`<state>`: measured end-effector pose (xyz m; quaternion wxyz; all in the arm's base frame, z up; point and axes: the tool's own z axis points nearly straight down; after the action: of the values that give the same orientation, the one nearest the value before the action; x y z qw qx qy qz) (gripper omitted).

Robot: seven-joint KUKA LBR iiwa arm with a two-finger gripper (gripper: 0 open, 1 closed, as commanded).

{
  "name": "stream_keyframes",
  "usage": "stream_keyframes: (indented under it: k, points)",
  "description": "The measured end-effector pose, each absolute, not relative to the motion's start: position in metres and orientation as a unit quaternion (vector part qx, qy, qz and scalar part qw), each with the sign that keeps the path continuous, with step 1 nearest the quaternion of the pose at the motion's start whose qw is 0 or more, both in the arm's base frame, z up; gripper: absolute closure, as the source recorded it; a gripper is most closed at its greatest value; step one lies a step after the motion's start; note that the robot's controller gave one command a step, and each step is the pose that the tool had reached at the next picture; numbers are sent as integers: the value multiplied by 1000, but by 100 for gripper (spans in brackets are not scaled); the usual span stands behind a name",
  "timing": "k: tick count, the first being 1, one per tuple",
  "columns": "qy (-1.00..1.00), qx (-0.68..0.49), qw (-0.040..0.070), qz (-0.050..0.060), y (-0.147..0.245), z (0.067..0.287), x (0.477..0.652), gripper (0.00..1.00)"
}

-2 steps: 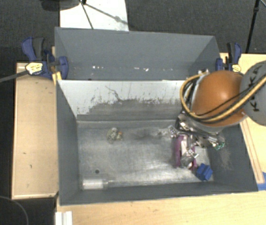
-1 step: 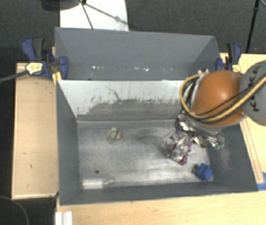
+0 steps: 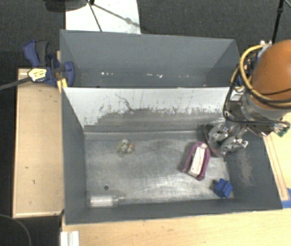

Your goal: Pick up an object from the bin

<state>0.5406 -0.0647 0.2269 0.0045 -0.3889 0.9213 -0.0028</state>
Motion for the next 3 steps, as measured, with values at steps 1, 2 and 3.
stream_keyframes:
  k: [1,2,3]
  points:
    - [922,-387,1,0,-63,223,539,0]
    - [947,-320,4,1,-99,74,557,0]
    - [881,-473,0,1,-54,71,548,0]
